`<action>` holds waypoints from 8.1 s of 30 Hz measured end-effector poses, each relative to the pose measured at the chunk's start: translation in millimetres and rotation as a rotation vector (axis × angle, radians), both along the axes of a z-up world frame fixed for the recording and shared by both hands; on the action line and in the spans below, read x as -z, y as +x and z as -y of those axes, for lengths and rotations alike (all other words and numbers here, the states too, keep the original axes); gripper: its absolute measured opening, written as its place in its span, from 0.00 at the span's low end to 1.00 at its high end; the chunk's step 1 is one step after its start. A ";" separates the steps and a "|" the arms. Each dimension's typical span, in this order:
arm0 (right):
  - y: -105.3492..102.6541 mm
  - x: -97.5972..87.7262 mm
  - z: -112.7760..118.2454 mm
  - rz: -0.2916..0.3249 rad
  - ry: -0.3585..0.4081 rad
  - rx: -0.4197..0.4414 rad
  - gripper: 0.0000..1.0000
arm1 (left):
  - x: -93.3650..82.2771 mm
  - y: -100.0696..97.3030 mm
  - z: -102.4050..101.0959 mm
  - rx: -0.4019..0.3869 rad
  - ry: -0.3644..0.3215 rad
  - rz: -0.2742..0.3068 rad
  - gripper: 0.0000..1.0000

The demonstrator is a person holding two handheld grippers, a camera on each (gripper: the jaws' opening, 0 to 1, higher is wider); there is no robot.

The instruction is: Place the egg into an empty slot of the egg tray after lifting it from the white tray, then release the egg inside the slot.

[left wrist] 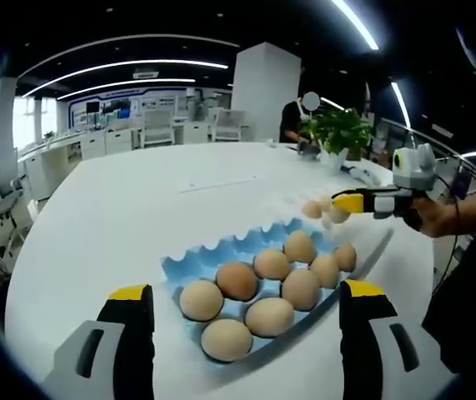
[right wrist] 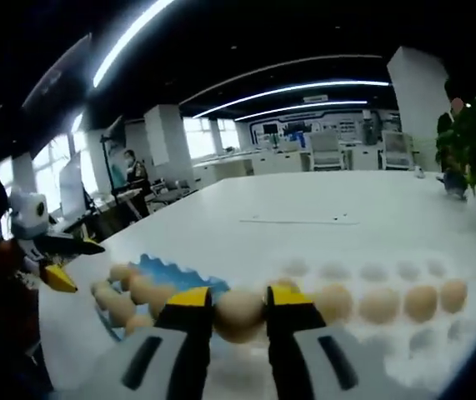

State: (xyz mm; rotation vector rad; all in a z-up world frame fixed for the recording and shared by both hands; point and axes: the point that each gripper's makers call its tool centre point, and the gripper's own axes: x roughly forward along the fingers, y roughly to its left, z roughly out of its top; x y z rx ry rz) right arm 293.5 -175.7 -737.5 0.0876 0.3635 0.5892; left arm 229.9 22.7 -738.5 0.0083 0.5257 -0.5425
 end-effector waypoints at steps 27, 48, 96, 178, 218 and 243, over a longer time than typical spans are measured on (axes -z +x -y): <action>-6.0 39.8 -41.6 -0.094 -0.001 -0.122 0.25 | 1.0 -2.2 -6.9 -0.011 0.008 -0.001 0.88; -8.1 26.4 -34.1 -0.042 0.002 -0.150 0.25 | 1.8 -1.1 -2.1 0.006 0.017 -0.006 0.86; 43.1 44.1 16.0 -0.090 -0.415 -0.459 0.23 | 6.8 -0.7 -6.3 -0.016 0.018 -0.035 0.84; 27.3 37.9 -235.8 -0.070 -0.098 -0.601 0.23 | 11.7 9.4 -31.0 -0.012 0.011 -0.025 0.83; 51.4 -21.4 -41.1 0.104 -0.036 -0.103 0.23 | 2.1 7.1 -12.6 -0.008 0.000 -0.011 0.80; 49.8 38.7 71.7 0.119 -0.313 0.123 0.26 | 6.0 9.1 -16.5 0.006 0.005 -0.017 0.76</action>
